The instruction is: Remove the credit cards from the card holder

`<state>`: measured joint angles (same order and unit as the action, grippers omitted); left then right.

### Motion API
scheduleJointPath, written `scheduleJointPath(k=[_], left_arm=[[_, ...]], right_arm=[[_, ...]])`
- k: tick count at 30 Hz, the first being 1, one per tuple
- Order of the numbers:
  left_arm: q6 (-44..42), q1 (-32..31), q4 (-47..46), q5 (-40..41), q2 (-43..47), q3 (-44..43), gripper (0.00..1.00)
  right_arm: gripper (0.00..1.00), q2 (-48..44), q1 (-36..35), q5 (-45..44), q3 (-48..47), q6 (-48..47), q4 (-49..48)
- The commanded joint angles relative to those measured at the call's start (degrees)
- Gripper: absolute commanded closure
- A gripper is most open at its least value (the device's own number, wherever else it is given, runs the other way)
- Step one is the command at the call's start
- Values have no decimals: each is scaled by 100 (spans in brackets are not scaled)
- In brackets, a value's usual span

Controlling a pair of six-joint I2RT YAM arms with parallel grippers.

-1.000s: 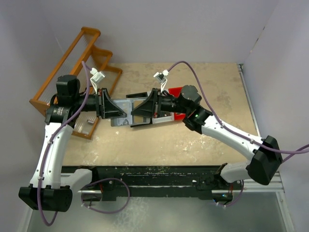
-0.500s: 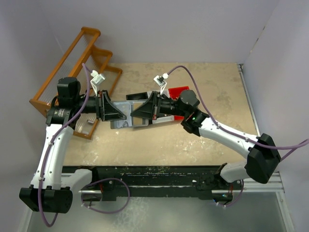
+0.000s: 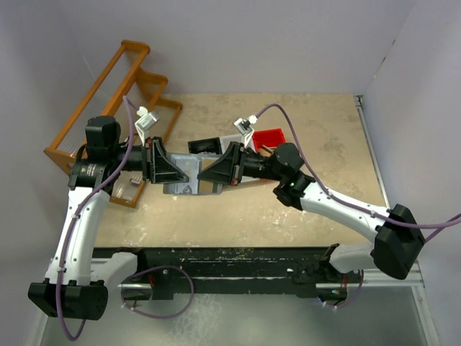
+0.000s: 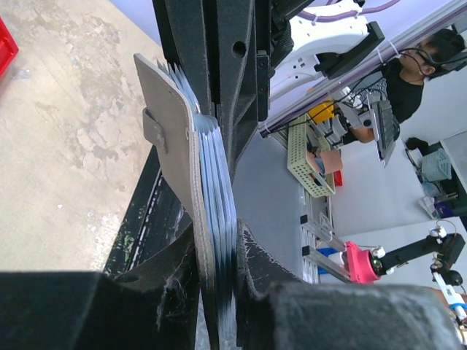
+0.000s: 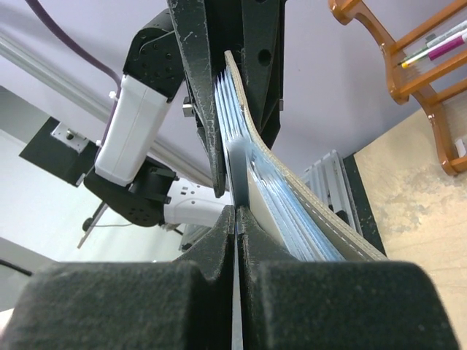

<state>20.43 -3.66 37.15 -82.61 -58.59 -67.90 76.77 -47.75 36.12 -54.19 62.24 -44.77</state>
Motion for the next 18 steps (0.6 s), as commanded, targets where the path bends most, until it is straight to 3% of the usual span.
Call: scheduleJointPath(k=[1,10,12,18], left_arm=[[33,-100,-154,-890,136,-275,81],[89,-100,-137,-751,137,-344,79],[93,-100,-147,-651,146,-318,80],[148,-100,-185,-346,153,-285,80]], right_arm=[[100,-73,-15,-203,204,-33,-67],[100,-256,-15,-434,429,-93,-79],[84,-187,-26,-461,297,-95,-133],[63,48,-42,-409,104,12,-286]])
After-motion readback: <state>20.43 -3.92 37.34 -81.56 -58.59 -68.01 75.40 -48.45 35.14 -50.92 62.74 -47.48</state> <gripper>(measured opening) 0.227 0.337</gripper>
